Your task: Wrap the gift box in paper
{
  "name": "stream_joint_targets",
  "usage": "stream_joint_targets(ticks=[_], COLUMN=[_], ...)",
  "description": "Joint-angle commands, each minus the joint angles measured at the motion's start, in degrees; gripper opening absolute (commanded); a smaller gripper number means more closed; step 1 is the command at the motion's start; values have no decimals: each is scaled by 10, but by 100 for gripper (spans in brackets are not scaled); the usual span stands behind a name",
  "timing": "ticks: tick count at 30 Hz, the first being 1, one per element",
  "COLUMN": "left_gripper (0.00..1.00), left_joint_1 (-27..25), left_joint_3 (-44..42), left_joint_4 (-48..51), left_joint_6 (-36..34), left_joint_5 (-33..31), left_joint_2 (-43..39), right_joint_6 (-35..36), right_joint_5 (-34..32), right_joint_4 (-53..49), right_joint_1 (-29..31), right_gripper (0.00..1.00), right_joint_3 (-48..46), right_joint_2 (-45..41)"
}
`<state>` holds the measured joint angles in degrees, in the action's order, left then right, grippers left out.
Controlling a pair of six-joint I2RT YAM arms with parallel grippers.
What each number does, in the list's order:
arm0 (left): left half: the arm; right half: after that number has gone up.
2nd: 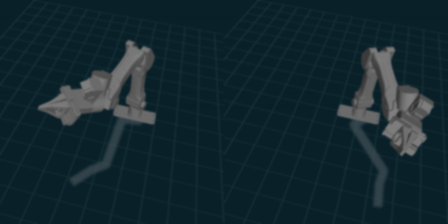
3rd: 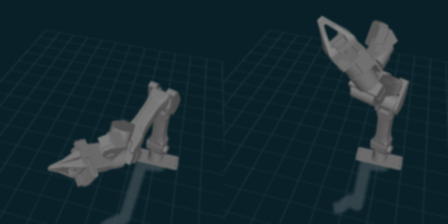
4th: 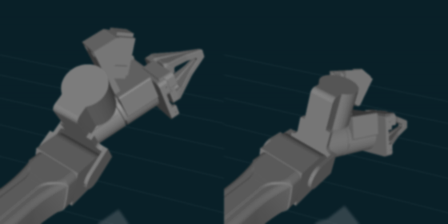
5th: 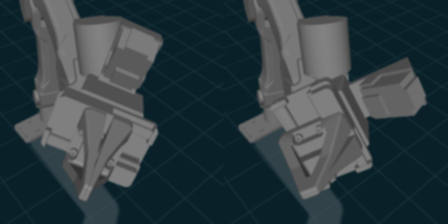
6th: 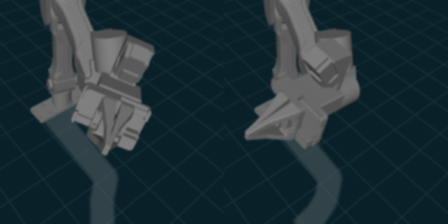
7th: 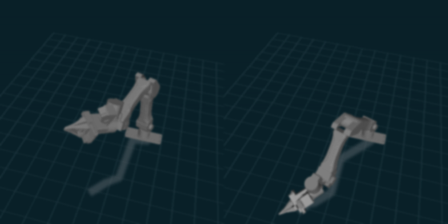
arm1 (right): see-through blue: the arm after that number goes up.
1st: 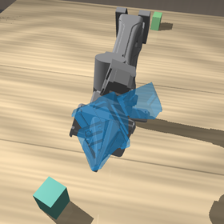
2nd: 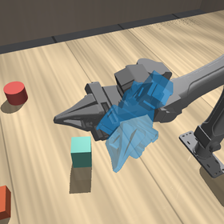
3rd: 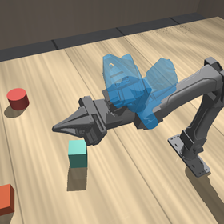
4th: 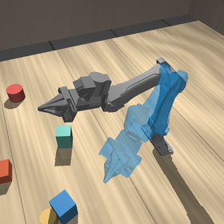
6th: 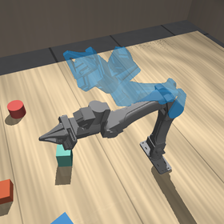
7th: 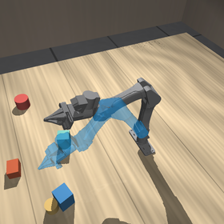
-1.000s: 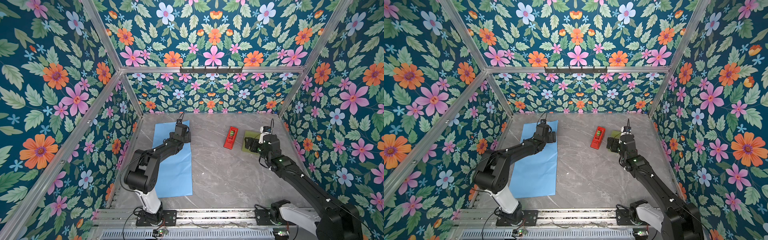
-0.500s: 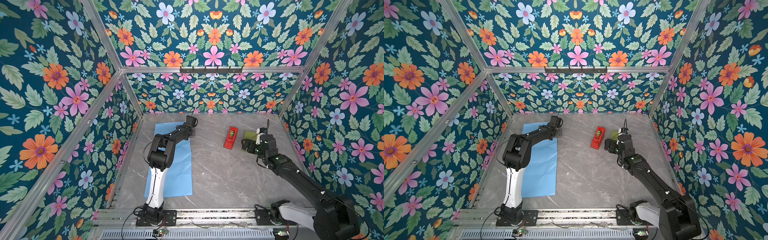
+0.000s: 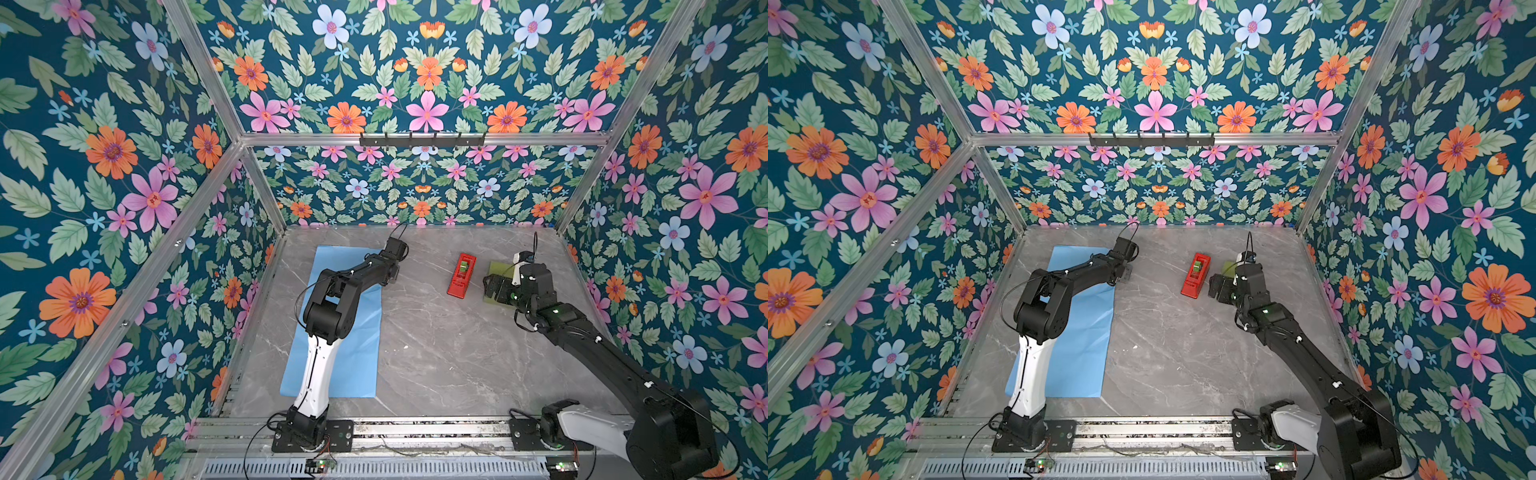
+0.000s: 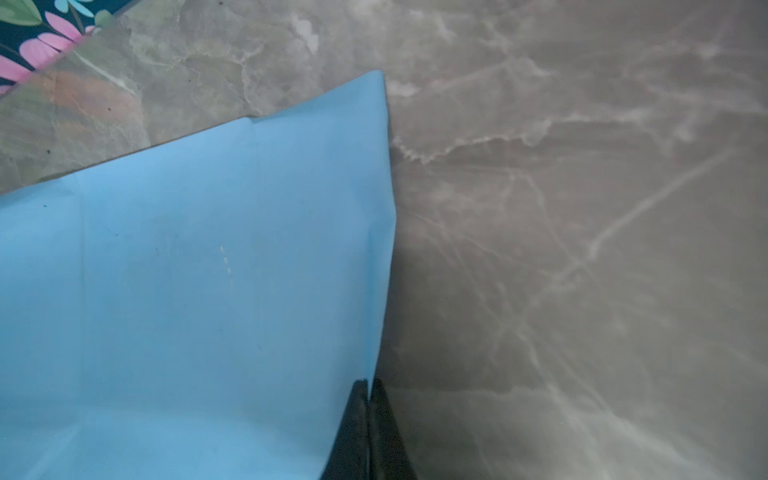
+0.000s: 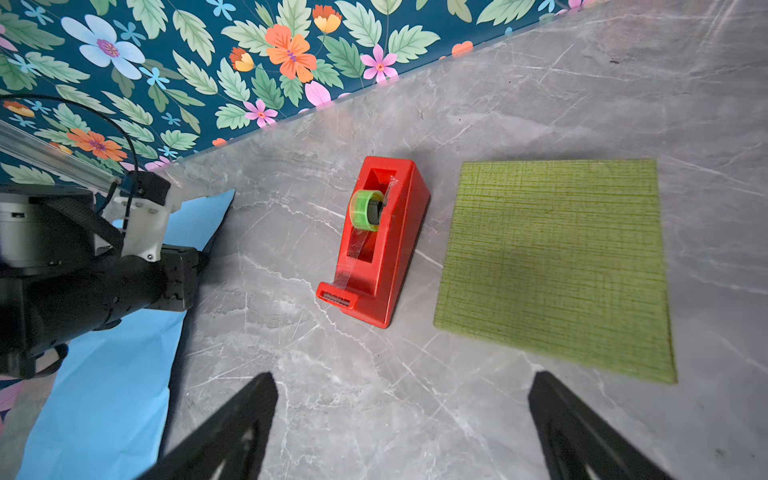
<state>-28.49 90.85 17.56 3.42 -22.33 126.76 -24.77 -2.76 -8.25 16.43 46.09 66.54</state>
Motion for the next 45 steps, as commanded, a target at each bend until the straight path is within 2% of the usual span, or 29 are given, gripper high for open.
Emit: stream_joint_targets(ticks=[1, 5, 10, 15, 19, 21, 28, 32, 37, 41, 45], left_gripper=[0, 0, 0, 0, 0, 0, 0, 0, 0, 0, 0], left_joint_1=[-23, -89, -207, -301, -390, -423, -454, -454, -454, -457, -460], left_joint_3=[-51, -166, -285, -326, -389, -394, -314, -336, -380, -360, -311], left_joint_4=[-40, -124, -176, -92, -115, -134, -104, -105, -140, -155, -154], left_joint_6=[-45, -101, -188, -202, -231, -247, -324, -340, -368, -393, -437], left_joint_5=[20, 86, 141, 151, 202, 210, 235, 261, 270, 315, 325], left_joint_2=[-54, -150, -241, -295, -352, -352, -254, -262, -282, -265, -226], right_joint_6=[14, -8, -8, 1, 0, 0, 21, 38, 30, 21, 20], right_joint_5=[-21, 43, 131, 162, 180, 189, 193, 167, 183, 198, 200], right_joint_4=[-53, -126, -187, -220, -229, -233, -264, -275, -262, -251, -252], right_joint_1=[-5, -66, -151, -162, -162, -162, -162, -162, -162, -162, -162], right_gripper=[97, 98, 98, 98, 97, 96, 94, 94, 94, 94, 94], right_joint_3=[21, 65, 119, 150, 156, 158, 166, 177, 175, 172, 169], right_joint_2=[-8, 6, 15, 11, 8, 12, 54, 70, 89, 100, 104])
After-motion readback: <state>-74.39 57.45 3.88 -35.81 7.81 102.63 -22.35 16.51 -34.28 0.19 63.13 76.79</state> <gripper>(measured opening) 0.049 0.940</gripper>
